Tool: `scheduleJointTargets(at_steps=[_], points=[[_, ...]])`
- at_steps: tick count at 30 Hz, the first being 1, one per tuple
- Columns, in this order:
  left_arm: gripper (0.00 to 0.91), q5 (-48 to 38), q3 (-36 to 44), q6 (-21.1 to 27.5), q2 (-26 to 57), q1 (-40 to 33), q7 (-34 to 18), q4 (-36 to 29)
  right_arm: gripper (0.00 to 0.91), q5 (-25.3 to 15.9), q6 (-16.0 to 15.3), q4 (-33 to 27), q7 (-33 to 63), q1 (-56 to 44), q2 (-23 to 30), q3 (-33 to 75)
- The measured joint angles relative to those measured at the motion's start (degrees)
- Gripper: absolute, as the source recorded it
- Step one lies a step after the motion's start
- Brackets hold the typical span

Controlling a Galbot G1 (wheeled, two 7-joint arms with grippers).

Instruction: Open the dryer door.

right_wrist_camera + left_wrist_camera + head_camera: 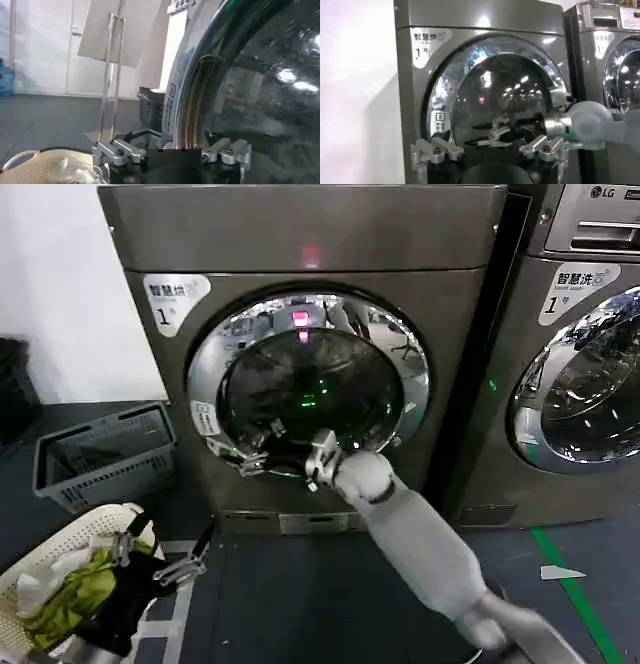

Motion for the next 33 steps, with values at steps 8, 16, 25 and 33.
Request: scheduleJointTargets(at_steps=[8, 16, 25, 33], points=[[0.907, 0.3, -0.1, -0.1, -0.7, 0.6, 0.1, -0.6, 0.907, -0.2, 1.1, -5.7, 0.1, 3.1, 4.0, -0.8], [0.907, 1.1, -0.2, -0.2, -1.4, 1.5, 0.1, -1.5, 0.907, 0.1, 0.2, -7.4, -0.3, 5.1, 6.0, -1.5], [0.907, -2.5, -3.2, 1.5, -0.2, -0.1, 3.3, 0.4, 0.907, 6.0, -1.0, -3.7, -5.3, 3.1, 3.7, -3.2], [0.907, -4.0, -6.2, 7.7, 1.1, -3.9, 0.4, 4.3, 0.907, 9.9, 0.1, 0.9, -13.3, 0.2, -0.4, -3.1]])
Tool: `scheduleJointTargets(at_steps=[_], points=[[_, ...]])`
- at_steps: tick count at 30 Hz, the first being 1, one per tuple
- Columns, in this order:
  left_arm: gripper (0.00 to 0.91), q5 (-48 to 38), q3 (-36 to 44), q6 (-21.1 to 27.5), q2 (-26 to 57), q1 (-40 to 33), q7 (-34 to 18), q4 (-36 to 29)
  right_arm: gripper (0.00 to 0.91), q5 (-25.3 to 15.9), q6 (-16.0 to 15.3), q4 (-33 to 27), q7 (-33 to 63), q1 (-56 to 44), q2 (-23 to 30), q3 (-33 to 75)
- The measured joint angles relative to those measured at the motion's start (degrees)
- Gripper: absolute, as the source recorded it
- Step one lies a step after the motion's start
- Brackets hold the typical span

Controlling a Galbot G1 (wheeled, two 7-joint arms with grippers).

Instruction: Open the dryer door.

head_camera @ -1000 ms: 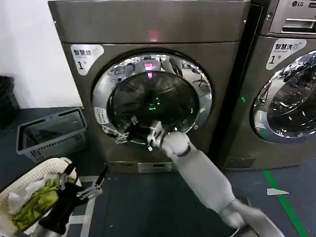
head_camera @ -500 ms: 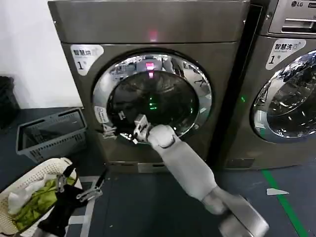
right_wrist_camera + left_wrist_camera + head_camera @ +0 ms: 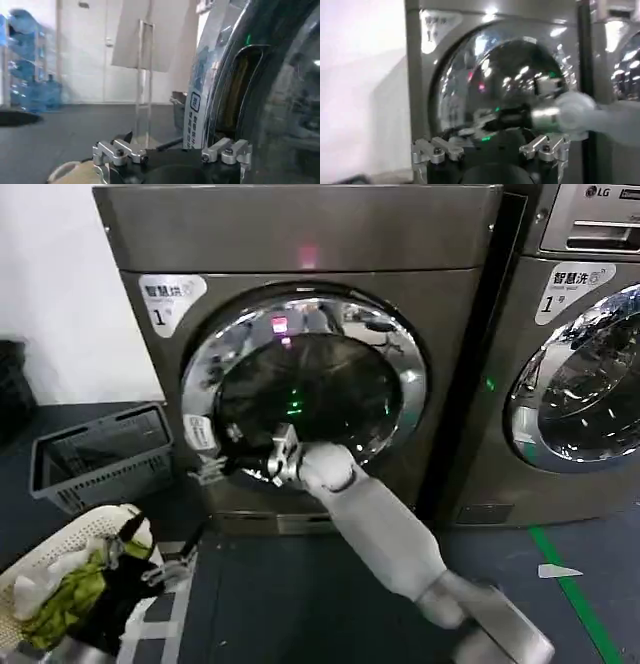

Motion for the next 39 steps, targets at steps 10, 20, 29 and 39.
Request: scheduleJointTargets(at_steps=[10, 20, 29, 39], points=[[0.907, -4.4, -6.8, 8.8, 3.9, -5.1, -3.4, 4.6, 0.907, 1.2, -0.9, 6.3, -9.7, -3.2, -5.5, 1.2], [0.907, -6.3, -5.5, 4.3, 7.7, -8.8, 1.3, 8.5, 0.907, 7.4, -3.6, 13.6, -14.7, -4.3, -12.1, 1.5], [0.907, -7.0, -4.1, 3.5, 11.7, -11.4, 2.0, 10.1, 0.907, 11.6, -3.2, 18.7, -23.0, -7.2, -17.8, 2.4], [0.907, -12.1, -1.5, 4.5, 15.9, -12.9, 7.7, 9.6, 0.907, 14.8, -2.5, 23.8, -32.3, -11.6, -25.2, 5.3]])
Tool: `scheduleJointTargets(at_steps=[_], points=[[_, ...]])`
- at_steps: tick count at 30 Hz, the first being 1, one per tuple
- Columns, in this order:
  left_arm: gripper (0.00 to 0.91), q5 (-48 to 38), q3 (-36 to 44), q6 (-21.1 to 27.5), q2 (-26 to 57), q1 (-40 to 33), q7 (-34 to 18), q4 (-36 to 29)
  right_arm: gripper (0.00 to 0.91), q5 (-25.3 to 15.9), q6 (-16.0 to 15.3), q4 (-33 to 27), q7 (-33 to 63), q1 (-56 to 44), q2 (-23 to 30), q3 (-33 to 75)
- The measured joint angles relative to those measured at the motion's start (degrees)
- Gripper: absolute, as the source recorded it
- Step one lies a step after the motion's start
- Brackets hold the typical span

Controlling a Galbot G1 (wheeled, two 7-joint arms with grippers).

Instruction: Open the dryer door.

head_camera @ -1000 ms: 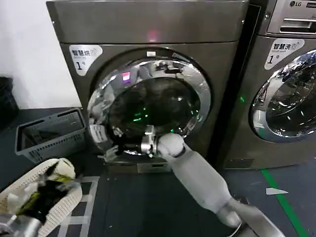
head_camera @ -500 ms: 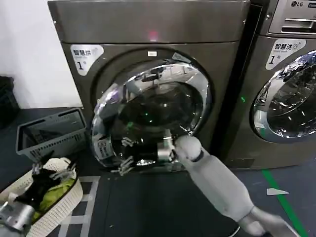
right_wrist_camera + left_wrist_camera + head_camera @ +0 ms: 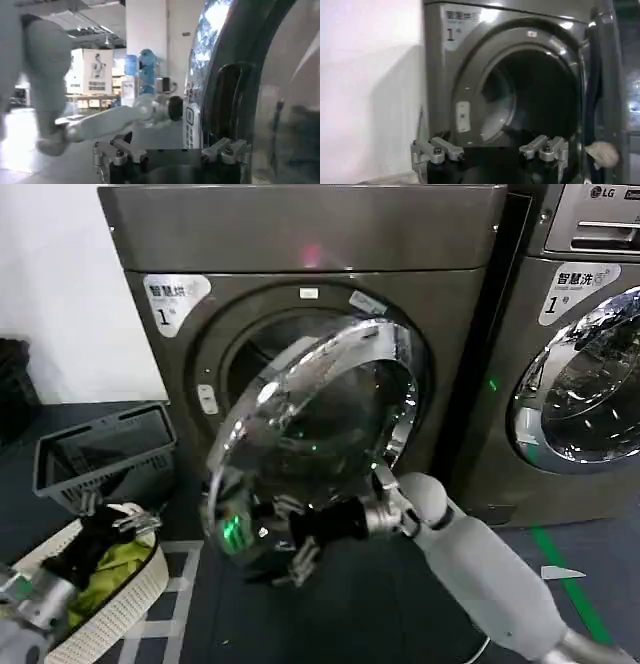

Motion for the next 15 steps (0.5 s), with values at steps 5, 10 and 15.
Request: scheduleJointTargets(at_steps=[5, 10, 15], points=[[0.907, -0.5, 2.4, 1.6, 1.6, -2.1, 2.9, 0.7, 0.907, 0.0, 3.5, 0.6, -4.9, -2.9, -3.5, 2.5], [0.907, -3.9, 6.7, 1.9, 4.0, -4.2, 3.9, 2.8, 0.907, 0.6, 4.9, -0.1, -6.0, -5.5, -7.1, 6.4], [0.907, -6.5, 12.5, 1.6, 7.2, -6.9, 4.1, 4.5, 0.907, 1.1, 5.5, -2.0, -6.2, -7.9, -10.6, 11.6]])
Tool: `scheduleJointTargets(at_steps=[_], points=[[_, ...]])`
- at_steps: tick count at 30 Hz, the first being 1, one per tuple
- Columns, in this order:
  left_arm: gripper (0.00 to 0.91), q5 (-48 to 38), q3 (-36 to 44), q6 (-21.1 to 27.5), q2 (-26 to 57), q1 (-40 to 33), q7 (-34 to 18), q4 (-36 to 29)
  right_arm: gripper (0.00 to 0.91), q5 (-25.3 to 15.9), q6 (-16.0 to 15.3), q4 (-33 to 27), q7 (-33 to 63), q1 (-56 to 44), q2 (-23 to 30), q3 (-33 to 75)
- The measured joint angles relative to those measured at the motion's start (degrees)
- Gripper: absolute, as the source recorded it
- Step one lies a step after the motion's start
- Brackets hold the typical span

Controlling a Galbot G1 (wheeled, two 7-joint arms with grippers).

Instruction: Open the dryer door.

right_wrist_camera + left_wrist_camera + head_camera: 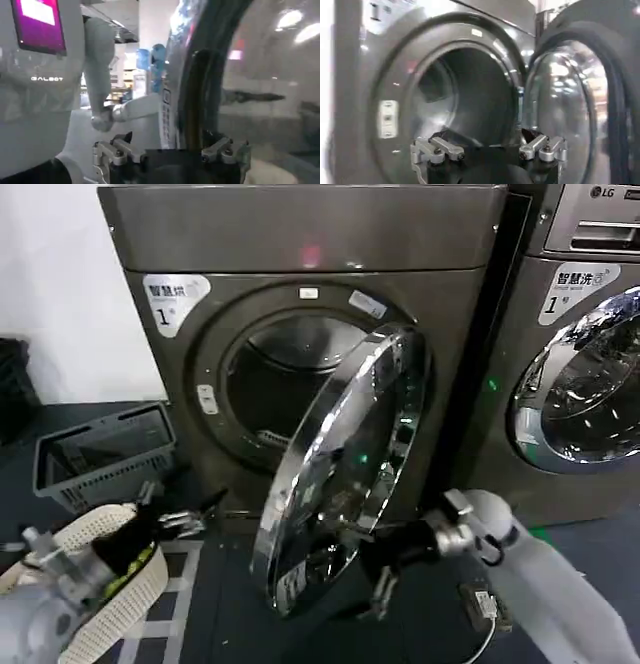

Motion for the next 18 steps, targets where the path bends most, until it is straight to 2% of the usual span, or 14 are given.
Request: scheduleJointTargets(at_steps=[2, 7, 11, 18], points=[[0.907, -0.2, 2.3, 0.3, 0.2, -1.2, 0.0, 0.1, 0.907, 1.4, -0.7, -0.4, 0.0, -1.3, -1.2, 2.7], [0.907, 0.3, 7.7, -0.5, 0.1, -3.7, 1.5, 1.8, 0.907, 1.3, -0.3, -2.7, -0.1, -5.8, -4.7, 11.3], [0.907, 0.1, 11.1, -0.6, -0.6, -6.1, 3.2, 3.1, 0.907, -1.2, 1.5, -5.7, -0.1, -9.2, -7.5, 19.1], [0.907, 2.8, 18.7, -2.2, -1.1, -9.5, 3.6, 4.9, 0.907, -5.8, 2.0, -15.0, 4.2, -11.6, -9.7, 34.9]])
